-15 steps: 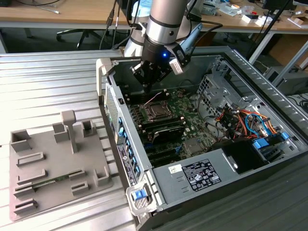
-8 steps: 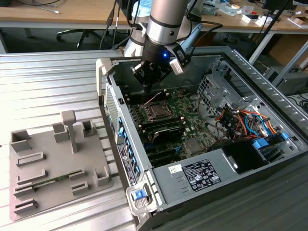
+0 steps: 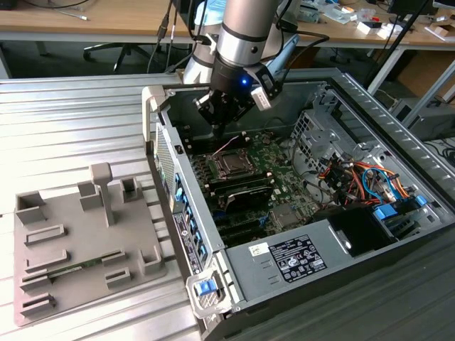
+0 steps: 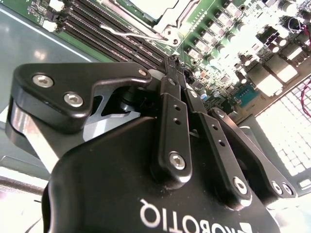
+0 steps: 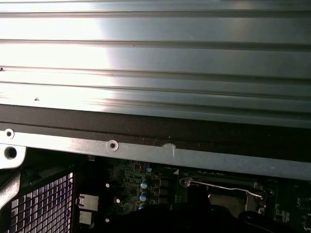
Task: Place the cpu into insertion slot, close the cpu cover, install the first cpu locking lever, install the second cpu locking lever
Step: 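Install the first cpu locking lever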
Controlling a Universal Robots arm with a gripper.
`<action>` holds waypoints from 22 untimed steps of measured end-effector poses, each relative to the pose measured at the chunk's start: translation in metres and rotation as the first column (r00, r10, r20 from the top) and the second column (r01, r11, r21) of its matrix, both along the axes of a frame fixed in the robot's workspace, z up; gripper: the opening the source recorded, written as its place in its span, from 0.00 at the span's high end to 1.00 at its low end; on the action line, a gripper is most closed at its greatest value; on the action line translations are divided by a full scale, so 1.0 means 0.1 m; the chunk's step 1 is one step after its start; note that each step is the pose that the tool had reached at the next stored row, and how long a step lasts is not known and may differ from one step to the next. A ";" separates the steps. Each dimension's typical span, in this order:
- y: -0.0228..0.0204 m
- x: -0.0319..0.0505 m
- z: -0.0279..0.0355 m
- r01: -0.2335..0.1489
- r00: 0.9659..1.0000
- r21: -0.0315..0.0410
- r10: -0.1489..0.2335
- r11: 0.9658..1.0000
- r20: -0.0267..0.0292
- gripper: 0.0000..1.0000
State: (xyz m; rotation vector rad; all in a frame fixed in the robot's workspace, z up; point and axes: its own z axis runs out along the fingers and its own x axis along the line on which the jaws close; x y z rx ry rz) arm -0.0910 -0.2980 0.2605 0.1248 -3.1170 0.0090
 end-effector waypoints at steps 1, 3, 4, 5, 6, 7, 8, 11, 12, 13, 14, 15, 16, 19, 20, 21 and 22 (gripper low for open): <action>0.000 0.001 -0.001 0.000 1.000 0.000 0.000 1.000 0.000 0.89; 0.000 0.002 -0.002 0.000 1.000 0.000 0.000 1.000 0.000 0.89; 0.000 0.003 -0.003 0.000 1.000 0.000 0.000 1.000 0.000 0.89; 0.000 0.004 -0.004 0.000 1.000 0.000 0.000 1.000 0.000 0.89; 0.000 0.005 -0.007 0.000 1.000 0.000 0.000 1.000 0.000 0.89; 0.001 0.005 -0.027 -0.009 1.000 0.000 0.009 1.000 0.000 0.89; 0.001 0.005 -0.031 -0.021 1.000 0.000 0.021 1.000 0.000 0.89; 0.001 0.005 -0.033 -0.026 1.000 0.000 0.026 1.000 0.000 0.89; 0.001 0.005 -0.033 -0.026 1.000 0.000 0.026 1.000 0.000 0.89; 0.001 0.005 -0.035 -0.027 1.000 0.000 0.027 1.000 0.000 0.89; 0.001 0.005 -0.036 -0.028 1.000 0.000 0.028 1.000 0.000 0.89; 0.001 0.005 -0.037 -0.029 1.000 0.000 0.029 1.000 0.000 0.89; 0.001 0.005 -0.038 -0.029 1.000 0.000 0.029 1.000 0.000 0.89; 0.001 0.005 -0.071 -0.029 1.000 0.000 0.029 1.000 0.000 0.89; 0.001 0.005 -0.073 -0.029 1.000 0.000 0.029 1.000 0.000 0.89; 0.001 0.005 -0.075 -0.029 1.000 0.000 0.029 1.000 0.000 0.89; 0.001 0.005 -0.078 -0.029 1.000 0.000 0.029 1.000 0.000 0.89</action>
